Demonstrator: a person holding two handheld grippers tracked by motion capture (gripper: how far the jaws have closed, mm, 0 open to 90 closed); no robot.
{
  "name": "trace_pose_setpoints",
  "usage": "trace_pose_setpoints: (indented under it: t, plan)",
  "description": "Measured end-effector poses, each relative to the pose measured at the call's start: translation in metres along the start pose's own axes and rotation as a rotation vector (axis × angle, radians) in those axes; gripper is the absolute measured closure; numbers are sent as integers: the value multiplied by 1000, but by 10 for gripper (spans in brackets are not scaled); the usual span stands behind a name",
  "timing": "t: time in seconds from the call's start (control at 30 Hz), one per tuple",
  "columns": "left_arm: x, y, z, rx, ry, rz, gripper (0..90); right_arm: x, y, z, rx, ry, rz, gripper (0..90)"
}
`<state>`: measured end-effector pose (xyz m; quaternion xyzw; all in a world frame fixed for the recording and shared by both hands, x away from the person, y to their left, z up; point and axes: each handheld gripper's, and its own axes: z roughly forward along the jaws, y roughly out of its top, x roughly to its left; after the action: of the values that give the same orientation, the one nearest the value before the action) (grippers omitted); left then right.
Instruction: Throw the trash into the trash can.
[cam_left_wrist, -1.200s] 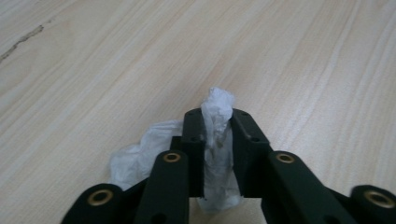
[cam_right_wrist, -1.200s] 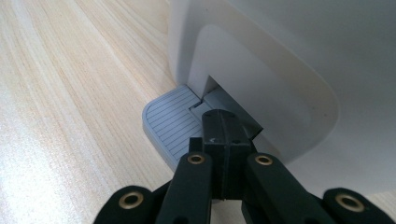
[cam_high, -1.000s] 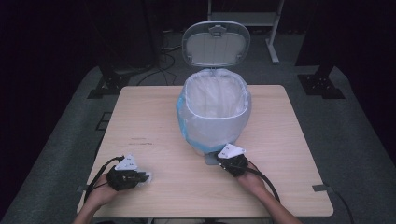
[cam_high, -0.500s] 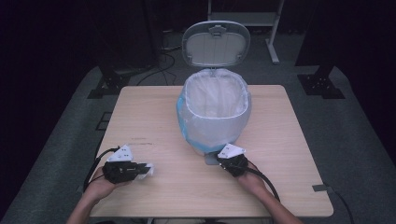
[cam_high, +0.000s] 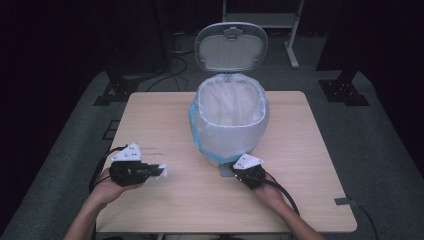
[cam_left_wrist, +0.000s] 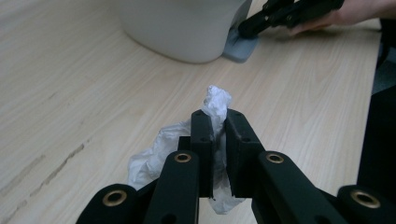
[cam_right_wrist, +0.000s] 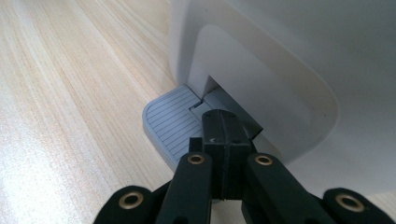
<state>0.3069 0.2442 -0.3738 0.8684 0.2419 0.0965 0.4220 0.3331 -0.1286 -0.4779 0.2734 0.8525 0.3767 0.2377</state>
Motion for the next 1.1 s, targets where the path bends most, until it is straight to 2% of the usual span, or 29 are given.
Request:
trace_pose_setpoints:
  t: [0.2, 0.77, 1.1]
  plan:
    - [0, 15, -3, -15, -18, 10, 831, 0, 0, 0, -1, 0, -1, 900]
    - [1, 60, -16, -42, -26, 43, 831, -1, 0, 0, -4, 5, 0, 900]
    - [-1, 96, -26, -66, -27, 74, 831, -2, 0, 0, -4, 10, 4, 900]
